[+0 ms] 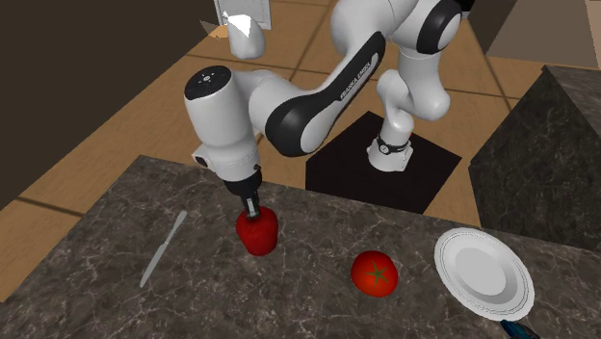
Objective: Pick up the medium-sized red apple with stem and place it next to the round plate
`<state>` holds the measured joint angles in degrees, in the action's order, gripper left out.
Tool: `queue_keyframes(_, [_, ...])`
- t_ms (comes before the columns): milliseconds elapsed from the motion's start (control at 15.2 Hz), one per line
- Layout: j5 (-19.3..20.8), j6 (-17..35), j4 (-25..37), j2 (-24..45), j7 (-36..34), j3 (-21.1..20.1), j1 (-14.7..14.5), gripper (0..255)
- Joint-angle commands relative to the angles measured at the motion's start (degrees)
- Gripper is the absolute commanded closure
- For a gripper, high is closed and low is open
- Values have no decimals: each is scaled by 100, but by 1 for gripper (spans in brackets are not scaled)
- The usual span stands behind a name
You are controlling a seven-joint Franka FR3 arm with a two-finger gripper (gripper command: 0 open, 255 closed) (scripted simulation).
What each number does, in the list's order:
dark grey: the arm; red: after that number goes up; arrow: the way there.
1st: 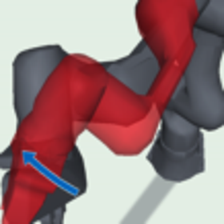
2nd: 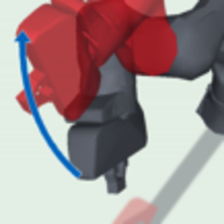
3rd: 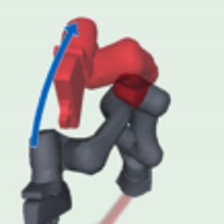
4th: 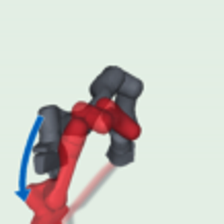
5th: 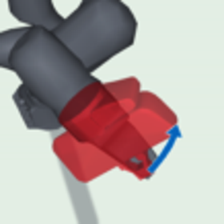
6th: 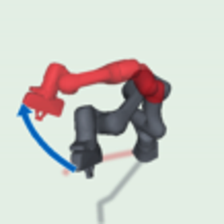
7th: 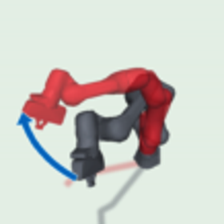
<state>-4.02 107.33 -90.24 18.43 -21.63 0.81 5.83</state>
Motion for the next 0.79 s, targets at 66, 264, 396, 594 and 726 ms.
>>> queue_keyframes(66, [5, -217, 179, -39, -21, -2, -4, 255])
queue_keyframes(264, [9, -440, 384, -57, -34, -1, -2, 255])
queue_keyframes(396, [11, -591, 530, -62, -43, 0, -1, 255])
queue_keyframes(594, [14, -823, 765, -59, -56, 0, 1, 255])
queue_keyframes(726, [15, -982, 934, -49, -65, 0, 3, 255])
